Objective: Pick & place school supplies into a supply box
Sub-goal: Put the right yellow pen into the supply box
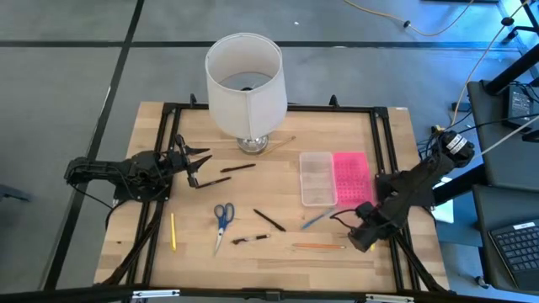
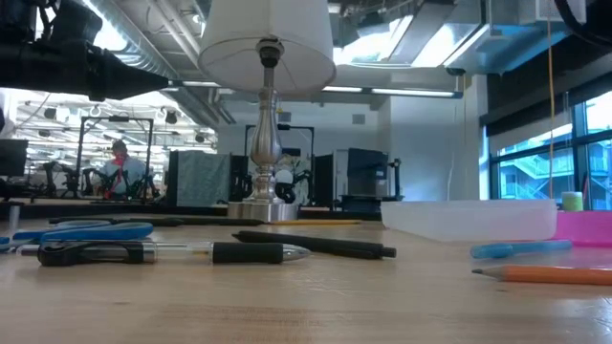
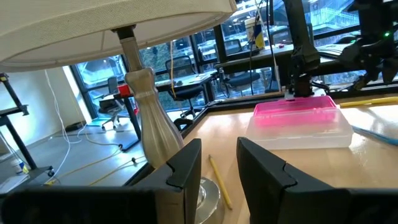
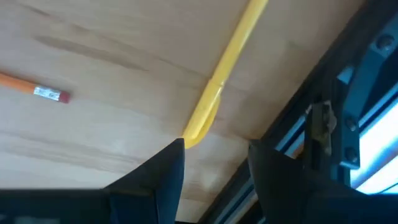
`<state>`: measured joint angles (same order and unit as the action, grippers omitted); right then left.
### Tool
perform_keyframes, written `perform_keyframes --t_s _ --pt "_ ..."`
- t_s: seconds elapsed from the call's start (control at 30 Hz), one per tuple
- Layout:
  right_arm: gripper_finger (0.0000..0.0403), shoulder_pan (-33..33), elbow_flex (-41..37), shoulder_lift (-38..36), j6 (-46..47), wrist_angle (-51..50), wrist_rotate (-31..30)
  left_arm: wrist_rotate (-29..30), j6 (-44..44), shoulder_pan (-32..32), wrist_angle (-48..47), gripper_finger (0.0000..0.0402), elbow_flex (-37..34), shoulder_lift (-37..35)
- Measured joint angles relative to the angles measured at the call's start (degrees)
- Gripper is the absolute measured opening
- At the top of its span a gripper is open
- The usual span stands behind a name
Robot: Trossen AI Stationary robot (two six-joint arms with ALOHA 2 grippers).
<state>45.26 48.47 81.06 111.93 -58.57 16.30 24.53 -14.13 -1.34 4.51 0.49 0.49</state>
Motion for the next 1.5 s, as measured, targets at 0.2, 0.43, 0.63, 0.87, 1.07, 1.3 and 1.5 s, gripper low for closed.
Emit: perform_keyframes --t_s 0.2,0.43,0.63,0.87,1.07,1.3,1.5 --pt "0.0181 1.98 0.0 0.35 3.75 0.53 -2.66 0.01 0.03 0.0 -0.01 0.0098 -0.02 0.0" --pt "0.0181 3.82 -0.02 1.44 6.35 1.24 -4.56 -0.02 0.05 0.0 -0.02 0.0098 0.0 0.0" --pt "0.0181 3.98 -0.02 4.78 5.03 4.59 -4.18 -0.05 0.05 0.01 -0.02 0.0098 -0.01 0.0" --pt "0.0181 3.95 -0.04 8.95 4.76 5.03 -0.18 -0.11 1.31 0.0 -0.02 0.0098 0.0 0.0" --pt "0.0181 3.95 -0.04 11.24 3.35 7.15 -0.13 -0.13 1.56 0.02 -0.02 0.0098 -0.01 0.0" --pt "0.0181 3.95 -0.07 12.94 2.78 8.11 -0.16 -0.17 1.53 0.0 -0.02 0.0098 0.0 0.0" --pt "0.0181 3.95 -0.81 13.11 2.95 10.19 -2.86 -0.17 1.53 0.0 -0.03 0.0098 -0.02 0.0"
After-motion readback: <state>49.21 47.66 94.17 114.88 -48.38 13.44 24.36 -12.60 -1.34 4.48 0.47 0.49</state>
